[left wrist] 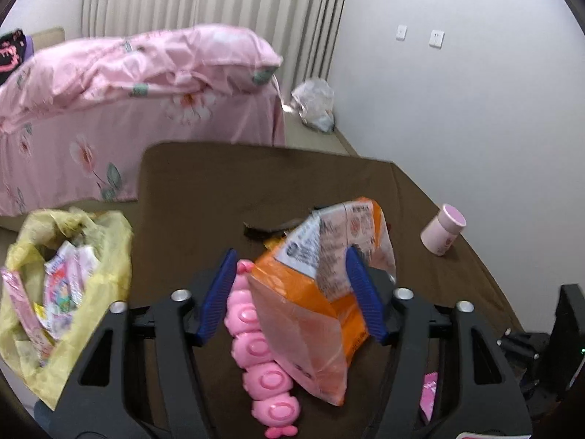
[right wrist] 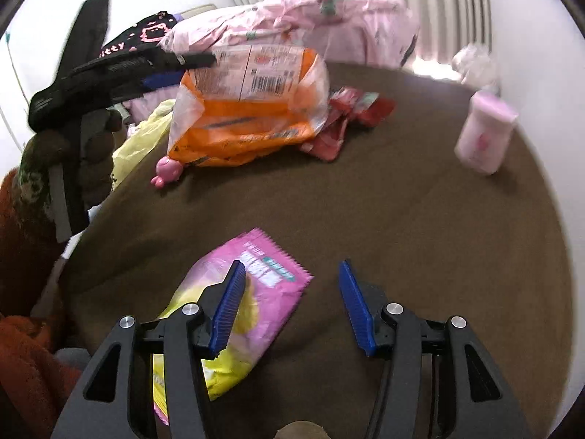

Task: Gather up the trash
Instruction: 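Grasp orange bread bag with left gripper while right gripper grasps yellow chip packet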

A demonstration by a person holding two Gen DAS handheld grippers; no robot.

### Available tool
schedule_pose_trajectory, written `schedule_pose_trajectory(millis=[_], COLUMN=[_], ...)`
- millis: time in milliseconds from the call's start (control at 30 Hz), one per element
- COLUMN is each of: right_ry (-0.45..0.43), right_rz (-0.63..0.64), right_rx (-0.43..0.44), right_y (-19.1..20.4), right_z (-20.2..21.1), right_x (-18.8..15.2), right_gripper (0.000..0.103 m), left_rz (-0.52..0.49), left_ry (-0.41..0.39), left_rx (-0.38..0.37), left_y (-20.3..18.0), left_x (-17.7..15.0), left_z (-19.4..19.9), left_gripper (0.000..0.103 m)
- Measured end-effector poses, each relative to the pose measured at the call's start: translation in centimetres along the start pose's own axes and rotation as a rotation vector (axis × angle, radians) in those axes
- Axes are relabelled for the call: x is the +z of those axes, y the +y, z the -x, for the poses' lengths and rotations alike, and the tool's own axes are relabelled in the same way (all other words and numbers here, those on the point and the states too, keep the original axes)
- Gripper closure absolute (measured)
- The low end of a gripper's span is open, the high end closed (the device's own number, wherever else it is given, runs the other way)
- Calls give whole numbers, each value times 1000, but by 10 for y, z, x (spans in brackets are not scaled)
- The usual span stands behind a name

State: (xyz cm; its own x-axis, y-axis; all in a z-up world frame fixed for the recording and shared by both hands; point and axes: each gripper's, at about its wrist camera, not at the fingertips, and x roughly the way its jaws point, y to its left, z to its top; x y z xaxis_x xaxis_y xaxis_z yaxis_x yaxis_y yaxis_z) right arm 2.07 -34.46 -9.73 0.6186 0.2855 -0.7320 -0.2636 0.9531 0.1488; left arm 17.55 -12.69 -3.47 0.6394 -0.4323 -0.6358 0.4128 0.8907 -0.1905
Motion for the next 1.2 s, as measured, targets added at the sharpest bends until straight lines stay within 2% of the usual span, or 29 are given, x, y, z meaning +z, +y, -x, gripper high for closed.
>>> schedule_pose_trajectory(millis=[67,133,300,333,400,567,600,667,733,800,900,967,1000,1067,1100,1133,1200], right_ry=[-41,-48,63,88,91,83,86,86,75,66,44,21,17,41,59,36,52], right_rz=[19,3,-36,-47,-39,81,114,172,168,113,27,-54,-90,-174,-188,-171,-131], right_rx=[-11,37,120,164,189,165,136,20,-68,-142,-179,-131,-94,9,28,25,3], right_y=[1,0,15,22,33,65,69,68,56,34,7,-10,-15,-28,-27,-25,-13], right_z=[12,19,4,-4,-10,-21,-21,-22,-18,-14,-6,0,1,-6,-11,-10,-7], right_x=[2,2,-9,-14,-15,-9,-8,-7,-4,-1,0,-4,-5,-9,-10,-11,-15], right_gripper=[53,52,52,51,51,51,51,51,51,51,51,50,49,44,44,43,43], left_rz=[-4,-5,39,53,82,98,108,127,146,164,180,187,189,192,200,206,209], left_ry=[18,33,73,80,95,125,128,121,108,89,24,-34,-54,-54,-41,-26,-18], left_rx=[1,-4,-42,-46,-57,-76,-81,-80,-83,-91,-117,-124,-130,-154,-165,-163,-146], left_y=[-1,-2,4,8,15,24,27,32,37,41,45,47,47,47,46,45,42], left_x=[-5,-12,-36,-42,-53,-75,-80,-85,-88,-89,-86,-84,-84,-82,-81,-79,-76], left_z=[1,8,34,40,51,69,73,79,83,87,97,104,106,103,99,93,86], left_gripper=[68,71,74,74,74,74,74,74,71,60,50,48,44,36,35,35,34])
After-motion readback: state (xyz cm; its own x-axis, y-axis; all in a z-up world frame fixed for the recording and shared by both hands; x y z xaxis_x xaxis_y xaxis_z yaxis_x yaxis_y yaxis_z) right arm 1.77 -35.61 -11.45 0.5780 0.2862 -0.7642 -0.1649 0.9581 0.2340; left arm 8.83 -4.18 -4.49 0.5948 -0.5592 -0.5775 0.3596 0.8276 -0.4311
